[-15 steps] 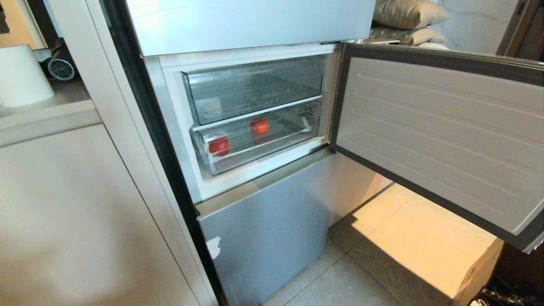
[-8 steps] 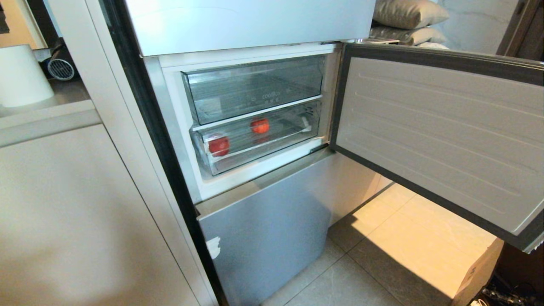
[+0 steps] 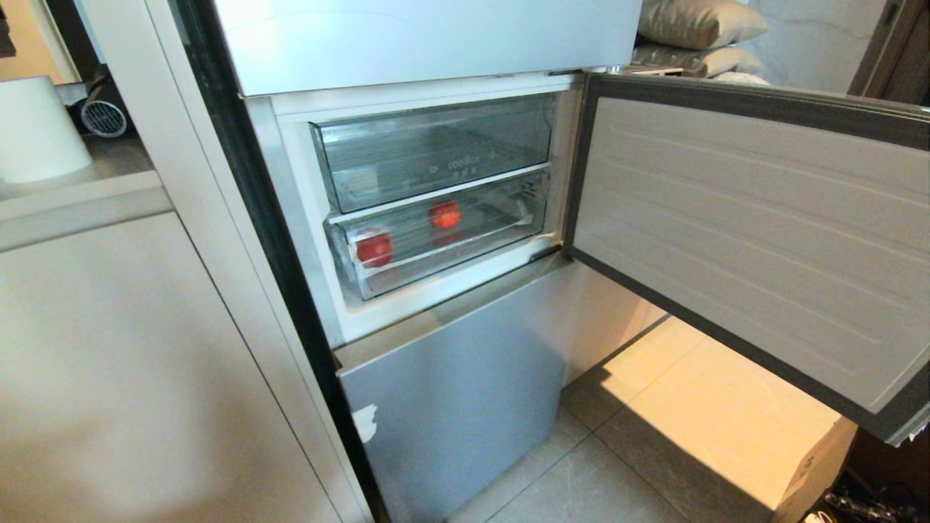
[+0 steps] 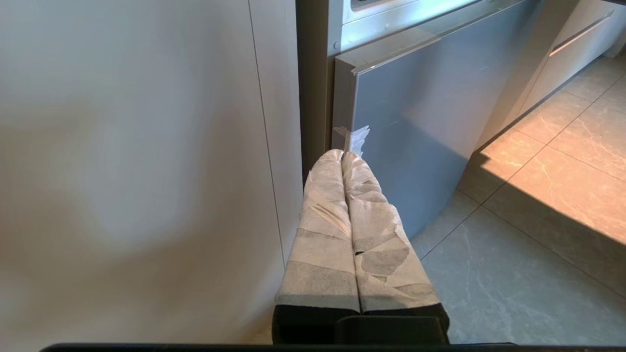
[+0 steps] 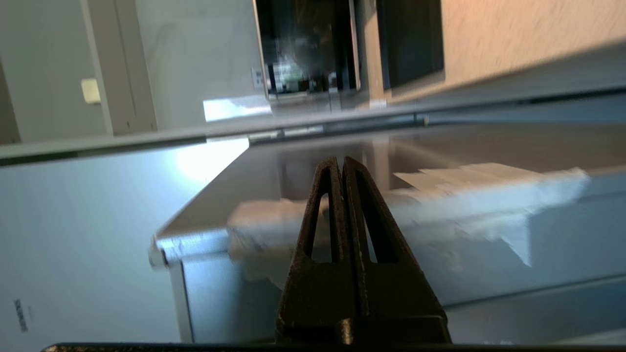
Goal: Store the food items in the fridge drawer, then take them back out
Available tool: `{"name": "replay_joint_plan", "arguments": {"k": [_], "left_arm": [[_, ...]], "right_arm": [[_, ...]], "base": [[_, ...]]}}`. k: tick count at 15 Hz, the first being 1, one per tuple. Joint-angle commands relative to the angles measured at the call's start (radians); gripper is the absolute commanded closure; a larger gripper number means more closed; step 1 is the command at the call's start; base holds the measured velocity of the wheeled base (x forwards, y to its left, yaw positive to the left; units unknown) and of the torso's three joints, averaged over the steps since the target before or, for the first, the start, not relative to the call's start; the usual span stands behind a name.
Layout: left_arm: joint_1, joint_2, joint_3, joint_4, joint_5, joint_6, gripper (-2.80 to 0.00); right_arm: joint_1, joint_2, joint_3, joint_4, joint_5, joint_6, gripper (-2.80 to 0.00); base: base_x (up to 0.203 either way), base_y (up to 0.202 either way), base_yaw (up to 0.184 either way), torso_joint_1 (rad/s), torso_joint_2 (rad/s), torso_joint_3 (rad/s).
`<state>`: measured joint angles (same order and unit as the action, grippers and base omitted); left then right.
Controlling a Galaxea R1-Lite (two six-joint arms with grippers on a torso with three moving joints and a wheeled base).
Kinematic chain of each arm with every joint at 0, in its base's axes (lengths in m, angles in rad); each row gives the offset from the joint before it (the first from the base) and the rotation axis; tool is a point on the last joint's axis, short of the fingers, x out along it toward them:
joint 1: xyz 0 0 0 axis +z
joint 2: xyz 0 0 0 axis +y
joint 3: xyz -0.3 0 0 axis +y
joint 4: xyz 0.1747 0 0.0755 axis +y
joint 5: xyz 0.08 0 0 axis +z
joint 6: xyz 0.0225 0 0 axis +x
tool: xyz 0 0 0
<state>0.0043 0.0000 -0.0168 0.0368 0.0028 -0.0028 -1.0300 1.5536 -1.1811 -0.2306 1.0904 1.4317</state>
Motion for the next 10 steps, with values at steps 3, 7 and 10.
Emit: {"name": "replay_joint_plan", "arguments": {"k": [3,7,10], "left_arm": [[0.0,0.0,0.0,0.0,0.0,0.0,0.0],[0.0,0.0,0.0,0.0,0.0,0.0,0.0],[0.0,0.0,0.0,0.0,0.0,0.0,0.0]], "right_arm": [[-0.002,-0.193,-0.132,0.053,0.006,0.08,0.0],[-0.058,-0.184,-0.243,-0.004,-0.178,0.152,0.0],[-0.122,-0.067,-0.246,-0.112,-0.24,0.153,0.0]], "base": [[0.0,0.0,0.0,0.0,0.0,0.0],[0.0,0.0,0.0,0.0,0.0,0.0],[0.0,0.0,0.0,0.0,0.0,0.0]]}}
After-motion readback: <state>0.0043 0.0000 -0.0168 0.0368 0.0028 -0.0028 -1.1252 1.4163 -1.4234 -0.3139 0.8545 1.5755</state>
